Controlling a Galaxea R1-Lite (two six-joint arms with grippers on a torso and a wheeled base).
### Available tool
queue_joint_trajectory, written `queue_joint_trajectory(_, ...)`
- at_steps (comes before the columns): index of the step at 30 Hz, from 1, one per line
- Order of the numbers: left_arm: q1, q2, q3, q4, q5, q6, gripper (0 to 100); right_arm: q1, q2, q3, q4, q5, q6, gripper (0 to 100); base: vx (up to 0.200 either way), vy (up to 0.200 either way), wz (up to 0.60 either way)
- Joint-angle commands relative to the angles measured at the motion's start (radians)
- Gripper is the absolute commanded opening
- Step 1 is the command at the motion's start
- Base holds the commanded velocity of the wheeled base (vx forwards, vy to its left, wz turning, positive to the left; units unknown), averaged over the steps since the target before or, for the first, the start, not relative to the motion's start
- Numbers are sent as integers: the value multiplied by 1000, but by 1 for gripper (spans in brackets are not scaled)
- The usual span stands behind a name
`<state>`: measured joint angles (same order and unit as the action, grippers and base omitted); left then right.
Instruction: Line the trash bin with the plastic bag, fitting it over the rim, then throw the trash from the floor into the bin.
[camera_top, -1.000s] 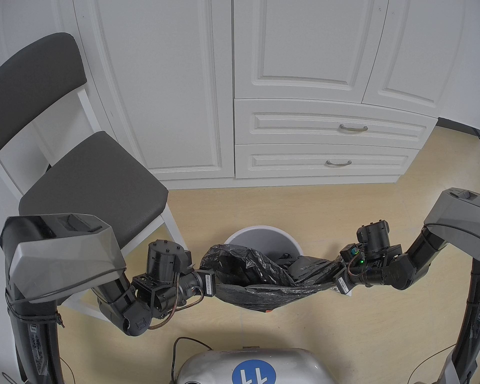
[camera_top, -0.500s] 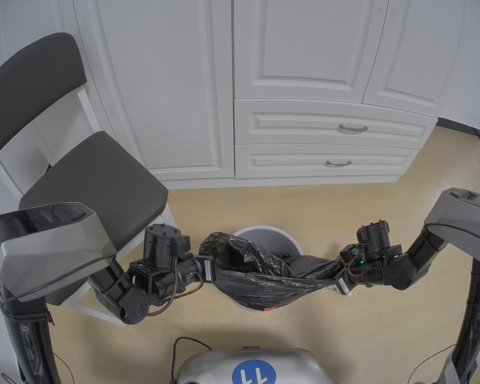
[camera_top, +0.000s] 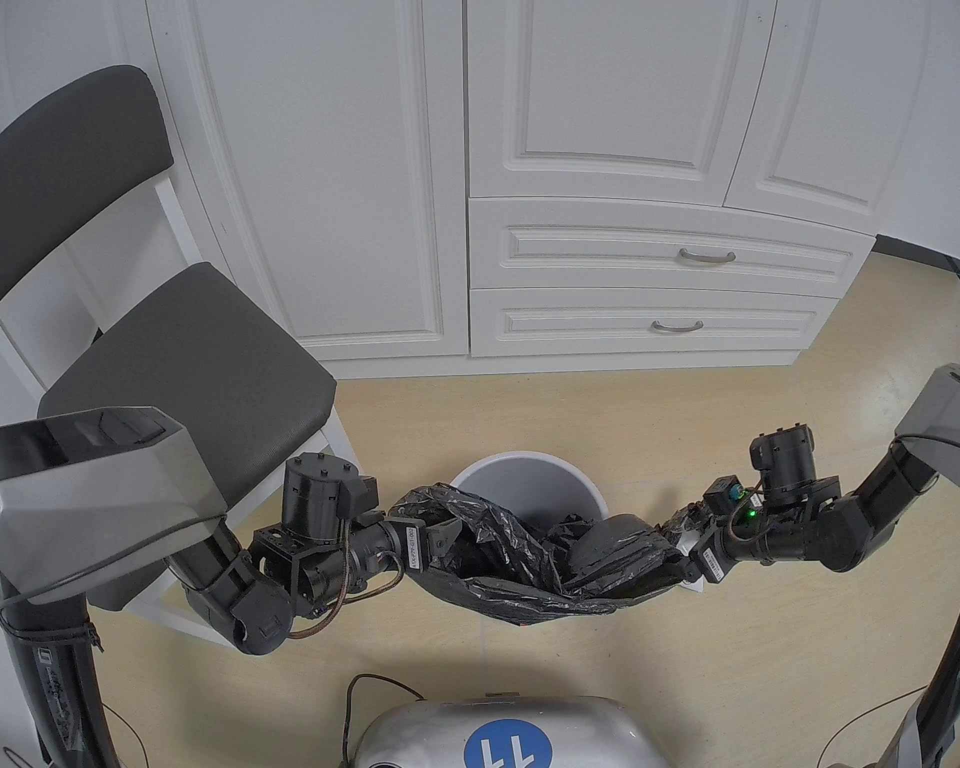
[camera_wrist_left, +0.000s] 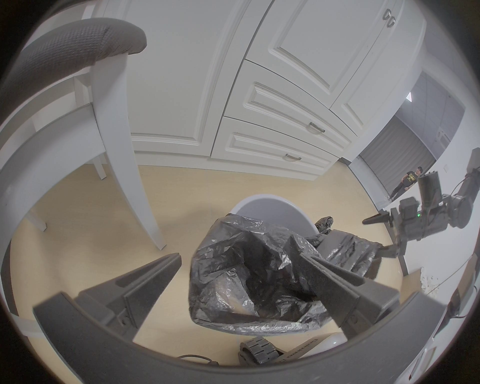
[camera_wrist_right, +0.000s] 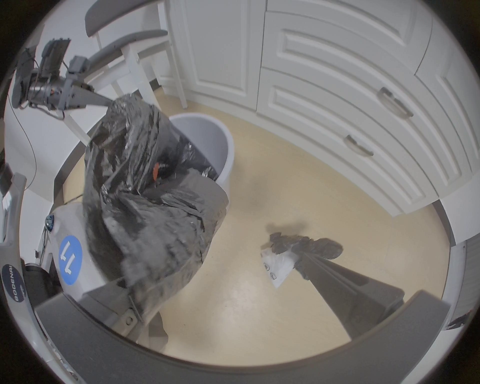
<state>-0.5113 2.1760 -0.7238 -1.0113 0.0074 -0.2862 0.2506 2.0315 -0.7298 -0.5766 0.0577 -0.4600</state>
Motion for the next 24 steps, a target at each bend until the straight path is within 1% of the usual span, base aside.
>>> queue_joint_trajectory(1,5,-2,7,-3,-3,-1,100,2,-117,15,-6,10,17,100,0,0,0)
queue_joint_trajectory(3,5,-2,7,-3,-3,-1,100,2,-117,15,-6,10,17,100,0,0,0)
queue_joint_trajectory(4,11,-16,12,3,-3,-1,100,25,-152,16,-5,4,41,100,0,0,0)
queue_joint_trajectory(5,13,-25,17,5,-6,-1,100,30,-172,24,9,8,37,100,0,0,0)
queue_joint_trajectory(9,13,-47,47,2,-29,-1,100,35,-158,21,7,2,-25,100,0,0,0)
queue_joint_trajectory(10,13,-50,50,2,-29,-1,100,36,-154,12,7,5,-26,100,0,0,0)
queue_joint_trajectory(12,17,-84,67,0,-30,-1,100,78,-139,-65,20,8,-19,100,0,0,0)
queue_joint_trajectory(15,23,-134,95,2,-34,1,100,159,-99,-157,34,-9,0,100,0,0,0)
queue_joint_trajectory(17,25,-156,115,2,-32,2,100,205,-68,-221,67,-25,4,100,0,0,0)
queue_joint_trajectory(20,39,-186,135,2,-35,10,100,272,0,-356,182,-81,21,100,0,0,0)
queue_joint_trajectory(22,59,-200,135,2,-52,25,100,311,58,-448,259,-114,66,100,0,0,0)
queue_joint_trajectory(23,62,-202,135,2,-55,30,100,317,67,-462,268,-117,73,100,0,0,0)
queue_joint_trajectory(24,77,-219,133,3,-70,44,100,341,113,-525,316,-130,109,100,0,0,0)
